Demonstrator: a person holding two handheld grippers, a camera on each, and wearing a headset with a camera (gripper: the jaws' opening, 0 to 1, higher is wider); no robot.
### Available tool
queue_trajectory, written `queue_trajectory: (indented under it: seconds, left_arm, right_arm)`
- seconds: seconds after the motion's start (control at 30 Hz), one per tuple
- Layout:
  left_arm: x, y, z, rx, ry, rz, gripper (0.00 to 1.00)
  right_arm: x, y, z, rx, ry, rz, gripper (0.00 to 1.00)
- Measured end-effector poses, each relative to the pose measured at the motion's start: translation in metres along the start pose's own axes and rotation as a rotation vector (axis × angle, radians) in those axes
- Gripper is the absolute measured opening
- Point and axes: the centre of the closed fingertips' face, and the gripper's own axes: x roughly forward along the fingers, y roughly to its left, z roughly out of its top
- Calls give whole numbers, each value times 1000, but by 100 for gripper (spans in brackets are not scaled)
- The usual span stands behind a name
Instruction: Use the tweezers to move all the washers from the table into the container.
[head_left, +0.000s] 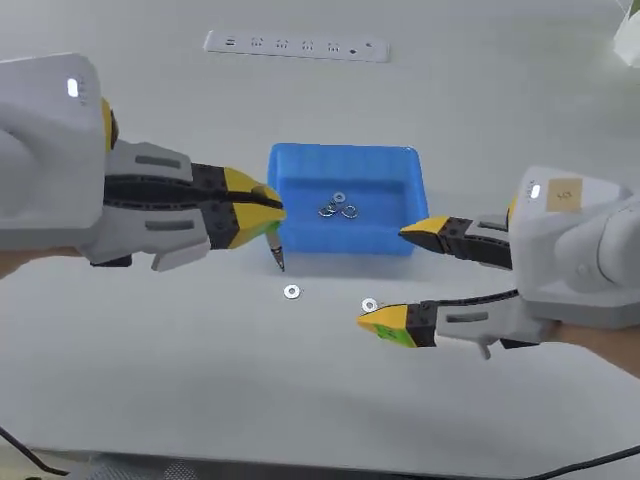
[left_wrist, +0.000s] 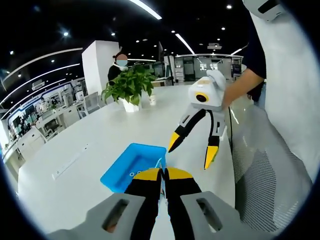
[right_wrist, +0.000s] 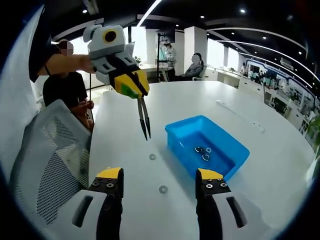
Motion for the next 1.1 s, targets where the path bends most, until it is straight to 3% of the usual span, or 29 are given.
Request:
queue_trajectory:
  seconds: [0.17,0.3,0.37,0.6,1.1]
  left_arm:
    - [4,-12,-6,-18,5,-18,7]
    - [5,-14,-13,-28,6,-16,7]
    - [5,-12,-17,-11,13,-1,7]
    - [8,-7,-32,-49,10,16,7]
    - [14,-3,-42,-39,25,22,7]
  right_arm:
    - [0,4,-4,8,8,11,59]
    - [-1,5,-9,12,18,19,59]
    - [-1,6,-12,18,22,22,59]
    - [1,7,-17,32,28,30,59]
    - [1,12,-30,62,47,43,60]
